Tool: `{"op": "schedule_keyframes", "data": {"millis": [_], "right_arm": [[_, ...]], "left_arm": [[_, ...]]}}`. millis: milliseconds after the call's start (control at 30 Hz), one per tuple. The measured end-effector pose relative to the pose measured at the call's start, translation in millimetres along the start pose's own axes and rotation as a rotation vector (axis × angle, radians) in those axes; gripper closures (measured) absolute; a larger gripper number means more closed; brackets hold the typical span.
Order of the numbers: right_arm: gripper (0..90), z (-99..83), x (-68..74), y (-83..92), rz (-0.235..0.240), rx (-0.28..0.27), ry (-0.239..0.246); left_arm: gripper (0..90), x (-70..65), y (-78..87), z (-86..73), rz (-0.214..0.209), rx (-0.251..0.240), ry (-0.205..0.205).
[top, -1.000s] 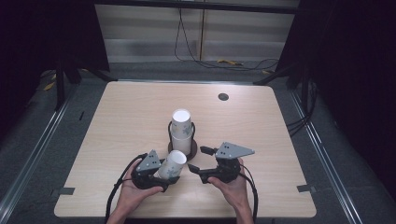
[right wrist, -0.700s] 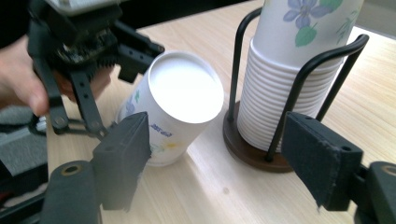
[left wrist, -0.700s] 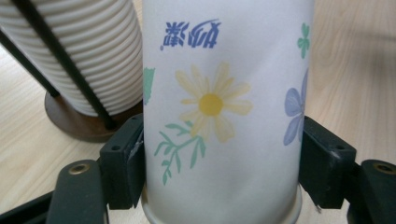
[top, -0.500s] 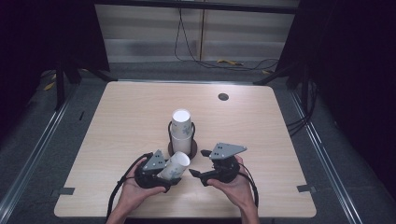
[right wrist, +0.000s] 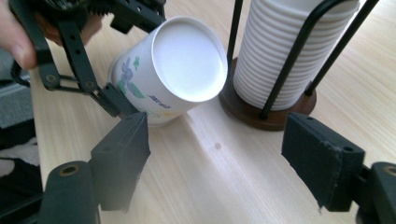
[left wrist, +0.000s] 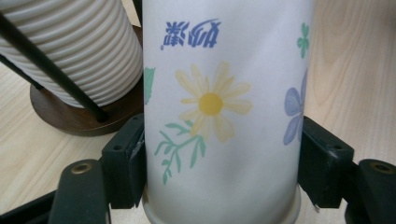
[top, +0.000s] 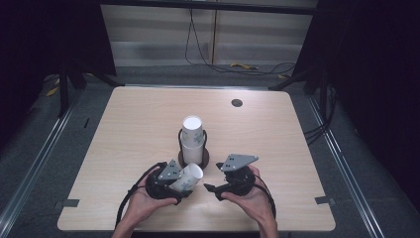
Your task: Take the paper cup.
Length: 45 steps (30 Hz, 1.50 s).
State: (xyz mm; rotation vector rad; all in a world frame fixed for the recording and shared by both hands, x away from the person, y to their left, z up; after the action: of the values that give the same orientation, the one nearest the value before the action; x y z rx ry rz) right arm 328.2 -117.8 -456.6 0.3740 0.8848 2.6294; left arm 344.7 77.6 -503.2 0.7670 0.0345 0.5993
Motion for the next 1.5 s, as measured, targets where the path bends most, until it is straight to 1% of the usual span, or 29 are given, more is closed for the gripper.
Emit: {"op": "schedule_keyframes", "data": {"millis": [100,133,167,200,233,300,367,433,500,567,633,667,733,767,800,867,933,1000,1100,1200,1267,1333,1367,1400,1500], "right_arm": [[21.7,1.0,0.5,-1.9,-0.002,0.023,0.007],[21.6,1.3,0.4,-2.5,0.001,0.033,0.008],[21.4,1.5,0.1,-3.3,0.006,0.045,0.008],[21.5,1.4,0.2,-4.2,0.011,0.055,0.007],[21.2,1.3,0.0,-5.7,0.016,0.079,0.011],[20.7,2.0,-0.8,-7.6,0.016,0.103,0.011],[21.5,3.1,-1.5,-8.8,0.018,0.116,0.013],[22.1,4.8,-2.5,-10.4,0.027,0.127,0.015],[23.7,6.3,-5.2,-11.4,0.026,0.142,0.023],[24.0,6.6,-6.1,-13.4,0.045,0.16,0.022],[22.9,6.8,-6.0,-14.8,0.053,0.194,0.028],[22.9,6.9,-6.5,-15.4,0.054,0.201,0.036],[22.9,7.5,-6.6,-16.2,0.067,0.215,0.035],[22.9,7.8,-6.9,-16.5,0.073,0.218,0.034],[23.3,8.3,-7.4,-16.6,0.074,0.224,0.032],[26.3,8.7,-8.8,-16.5,0.081,0.234,0.034],[26.9,8.7,-9.5,-16.7,0.092,0.25,0.029],[26.4,9.0,-10.9,-17.8,0.09,0.274,0.026],[25.7,9.0,-14.0,-19.7,0.095,0.304,0.029],[24.9,9.4,-15.9,-22.3,0.109,0.32,0.031],[25.2,9.0,-16.8,-23.0,0.119,0.332,0.02],[25.2,8.8,-17.7,-23.1,0.127,0.329,0.019],[25.2,8.6,-17.6,-23.3,0.128,0.329,0.017],[25.3,8.6,-17.7,-23.2,0.129,0.33,0.015],[24.5,8.0,-18.9,-24.4,0.14,0.331,0.024]], "left_arm": [[28.7,-0.7,-0.3,3.2,-0.003,0.009,-0.023],[28.7,-0.7,0.2,4.0,-0.004,0.013,-0.021],[28.7,0.2,0.5,4.7,-0.002,0.015,-0.031],[28.8,0.4,0.3,5.5,-0.005,0.01,-0.026],[28.8,0.8,0.3,5.8,-0.006,0.012,-0.028],[28.8,2.0,-0.2,6.0,-0.008,0.026,-0.045],[28.8,0.8,-0.4,6.1,-0.012,0.035,-0.041],[28.9,0.7,-1.3,7.1,-0.016,0.039,-0.057],[28.9,0.9,-1.8,8.6,-0.011,0.049,-0.064],[28.8,1.9,-2.7,9.7,-0.026,0.041,-0.066],[28.8,2.2,-3.3,10.3,-0.024,0.05,-0.067],[28.8,2.5,-4.0,11.1,-0.026,0.059,-0.078],[28.9,2.7,-5.2,11.7,-0.034,0.065,-0.086],[28.9,2.7,-6.2,11.7,-0.037,0.069,-0.082],[29.0,3.4,-7.1,11.5,-0.042,0.074,-0.087],[29.0,4.8,-9.6,10.1,-0.048,0.086,-0.078],[29.0,6.2,-12.2,8.8,-0.042,0.095,-0.083],[29.0,7.4,-13.3,8.6,-0.036,0.105,-0.098],[29.0,7.5,-13.6,8.5,-0.04,0.109,-0.105],[29.1,6.4,-12.6,8.8,-0.042,0.12,-0.119],[29.1,4.7,-11.9,9.9,-0.037,0.128,-0.134],[29.1,2.8,-10.4,12.0,-0.026,0.14,-0.154],[29.2,2.0,-10.3,12.7,-0.025,0.138,-0.16],[29.2,0.6,-10.1,13.4,-0.031,0.136,-0.161],[29.2,-1.8,-11.0,14.8,-0.036,0.143,-0.184]]}}
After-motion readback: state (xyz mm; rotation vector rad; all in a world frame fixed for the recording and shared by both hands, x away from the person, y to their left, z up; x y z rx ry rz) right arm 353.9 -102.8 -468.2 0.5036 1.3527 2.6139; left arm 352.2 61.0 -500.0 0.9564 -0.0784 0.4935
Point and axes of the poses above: each handheld gripper's, and its own axes: y roughly backward along the jaws, z roughly out of its top, x roughly to its left, the point moved 4 cm from there along -y, roughly forward along the jaws, and after that the axes turned 14 degrees about z, right-handed, at the moved point
